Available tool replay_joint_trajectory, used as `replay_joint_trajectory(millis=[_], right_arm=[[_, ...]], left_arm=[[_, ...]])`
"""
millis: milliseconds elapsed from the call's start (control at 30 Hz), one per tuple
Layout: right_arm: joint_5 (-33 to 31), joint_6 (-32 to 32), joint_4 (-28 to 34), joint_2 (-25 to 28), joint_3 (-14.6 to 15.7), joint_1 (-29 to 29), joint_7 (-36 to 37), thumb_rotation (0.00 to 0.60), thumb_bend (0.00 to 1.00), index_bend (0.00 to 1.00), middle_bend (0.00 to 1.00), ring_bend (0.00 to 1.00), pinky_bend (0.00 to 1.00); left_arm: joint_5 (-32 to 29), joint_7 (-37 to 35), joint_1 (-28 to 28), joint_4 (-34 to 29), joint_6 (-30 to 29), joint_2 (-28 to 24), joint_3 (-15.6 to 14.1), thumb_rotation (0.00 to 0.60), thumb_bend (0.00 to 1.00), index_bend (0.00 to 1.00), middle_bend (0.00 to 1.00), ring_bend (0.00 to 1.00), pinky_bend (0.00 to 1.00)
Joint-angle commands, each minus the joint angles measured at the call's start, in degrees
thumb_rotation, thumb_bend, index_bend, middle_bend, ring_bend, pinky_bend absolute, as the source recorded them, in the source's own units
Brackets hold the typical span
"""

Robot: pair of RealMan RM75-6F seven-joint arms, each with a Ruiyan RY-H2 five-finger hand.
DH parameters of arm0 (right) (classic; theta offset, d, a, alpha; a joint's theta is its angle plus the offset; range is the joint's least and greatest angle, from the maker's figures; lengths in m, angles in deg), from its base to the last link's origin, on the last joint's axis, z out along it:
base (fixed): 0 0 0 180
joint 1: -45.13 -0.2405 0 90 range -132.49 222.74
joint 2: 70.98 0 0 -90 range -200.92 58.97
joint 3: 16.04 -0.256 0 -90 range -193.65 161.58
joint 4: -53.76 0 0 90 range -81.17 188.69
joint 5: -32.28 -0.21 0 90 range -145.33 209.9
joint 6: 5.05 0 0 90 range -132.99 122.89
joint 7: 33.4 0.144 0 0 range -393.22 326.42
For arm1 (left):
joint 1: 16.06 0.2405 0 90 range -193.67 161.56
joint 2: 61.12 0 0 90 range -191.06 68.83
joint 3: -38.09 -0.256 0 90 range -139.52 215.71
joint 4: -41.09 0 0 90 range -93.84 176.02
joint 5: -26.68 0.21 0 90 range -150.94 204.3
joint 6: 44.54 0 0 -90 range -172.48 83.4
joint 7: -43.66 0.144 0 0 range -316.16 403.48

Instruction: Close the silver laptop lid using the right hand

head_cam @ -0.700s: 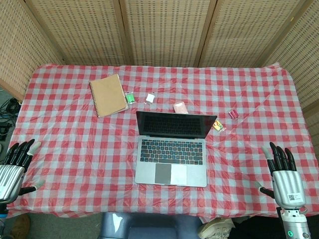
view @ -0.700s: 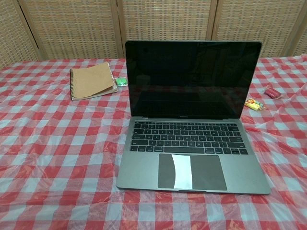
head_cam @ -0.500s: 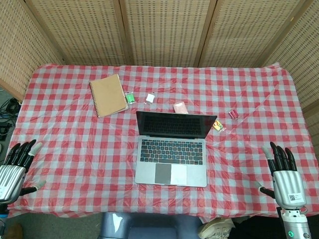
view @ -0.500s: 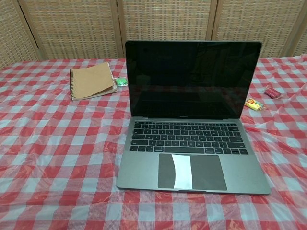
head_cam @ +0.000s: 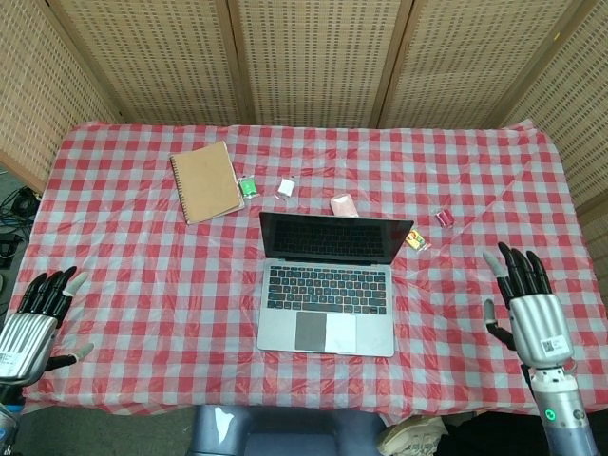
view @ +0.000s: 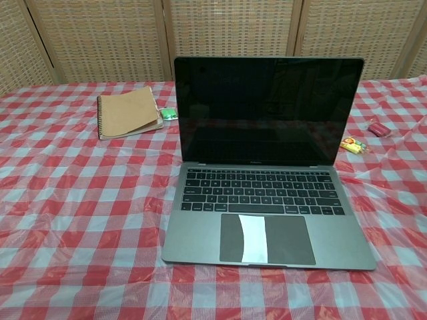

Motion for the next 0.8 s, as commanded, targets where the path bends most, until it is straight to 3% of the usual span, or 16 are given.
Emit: replay_joint_trajectory(millis=[33, 200, 433, 800], right_arm=[[-6.39, -9.62, 4.34, 4.94, -6.78, -7.66, 8.03, 0.6, 1.0, 0.04, 0.08, 0.05, 0.14], [-15.04, -23.41, 7.34, 8.66, -12.03, -16.32, 13.05, 0.6, 1.0, 0.14, 0.16, 0.13, 0.21], [-26.84, -39.61, 4.37, 6.49, -13.58, -27.07, 12.07, 0.6, 1.0, 0.2, 0.24, 0.22, 0.3], [-39.73, -41.64, -0.99, -1.59, -12.18, -36.82, 1.11, 0.6, 1.0, 0.27, 0.31, 0.27, 0.32]], left_arm=[[-1.93, -0.04, -0.71, -0.07, 1.5, 0.37, 0.8, 0.6, 0.0, 0.0, 0.0, 0.0, 0.0], [-3.72, 0.48, -1.44, 0.2, 2.7, 0.68, 1.7, 0.6, 0.0, 0.0, 0.0, 0.0, 0.0], [-5.58, 1.08, -2.47, 0.64, 4.71, 1.16, 2.3, 0.6, 0.0, 0.0, 0.0, 0.0, 0.0], [-8.02, 0.2, -3.13, 1.26, 6.02, 0.98, 3.12, 0.6, 0.0, 0.0, 0.0, 0.0, 0.0]])
